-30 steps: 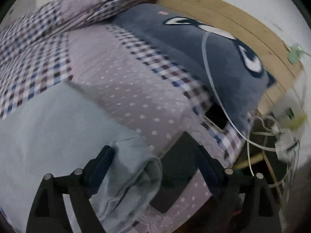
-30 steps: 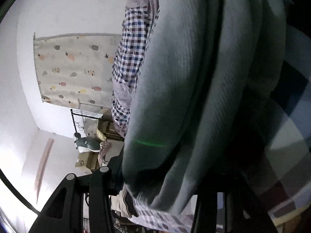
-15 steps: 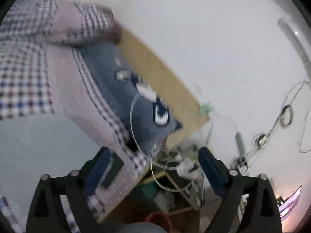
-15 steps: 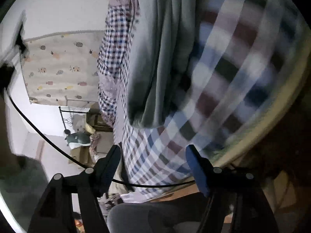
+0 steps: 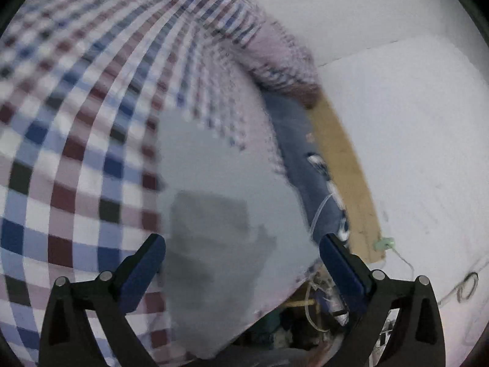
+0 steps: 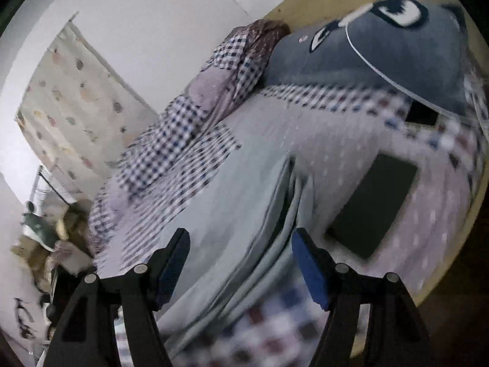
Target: Fold clothes
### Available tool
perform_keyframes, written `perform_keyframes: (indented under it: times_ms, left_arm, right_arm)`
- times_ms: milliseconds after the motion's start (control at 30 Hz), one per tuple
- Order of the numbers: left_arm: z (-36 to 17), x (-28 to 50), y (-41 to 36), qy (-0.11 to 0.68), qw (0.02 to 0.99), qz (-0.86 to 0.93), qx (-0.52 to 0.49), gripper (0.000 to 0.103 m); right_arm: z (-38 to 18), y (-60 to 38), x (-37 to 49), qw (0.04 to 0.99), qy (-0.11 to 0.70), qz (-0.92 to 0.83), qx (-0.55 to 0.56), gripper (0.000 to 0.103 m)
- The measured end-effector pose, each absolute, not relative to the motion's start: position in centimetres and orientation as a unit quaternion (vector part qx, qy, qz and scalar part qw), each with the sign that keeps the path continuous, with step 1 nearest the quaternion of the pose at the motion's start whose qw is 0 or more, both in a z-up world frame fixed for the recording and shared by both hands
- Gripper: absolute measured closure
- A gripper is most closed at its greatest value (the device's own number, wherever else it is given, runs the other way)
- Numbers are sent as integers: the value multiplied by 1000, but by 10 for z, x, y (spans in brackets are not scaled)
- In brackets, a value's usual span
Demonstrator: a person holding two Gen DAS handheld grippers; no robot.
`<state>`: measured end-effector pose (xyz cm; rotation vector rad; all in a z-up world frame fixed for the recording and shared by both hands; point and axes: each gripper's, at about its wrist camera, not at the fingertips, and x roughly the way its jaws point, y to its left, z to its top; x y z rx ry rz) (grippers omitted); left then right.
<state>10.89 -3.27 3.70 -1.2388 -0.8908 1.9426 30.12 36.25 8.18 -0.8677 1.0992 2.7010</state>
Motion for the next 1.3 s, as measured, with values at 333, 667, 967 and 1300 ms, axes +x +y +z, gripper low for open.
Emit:
perform_keyframes:
  times_ms: [333, 667, 967, 1300]
  left_arm:
    - [4, 89, 29, -224, 330, 760, -513, 1]
    - [2, 51, 30, -277, 311, 757, -504, 1]
    - [0, 10, 38, -274, 304, 756, -510, 10]
    - [-19, -25, 41, -299, 288, 741, -528, 70]
  right_arm:
    - [53, 414, 223, 164, 342, 861, -339, 30]
    - [87, 420, 197, 106, 278, 893, -337, 30]
    - [115, 425, 146, 9, 200, 905, -376, 28]
    - [63, 396, 15, -106, 120, 833, -530, 35]
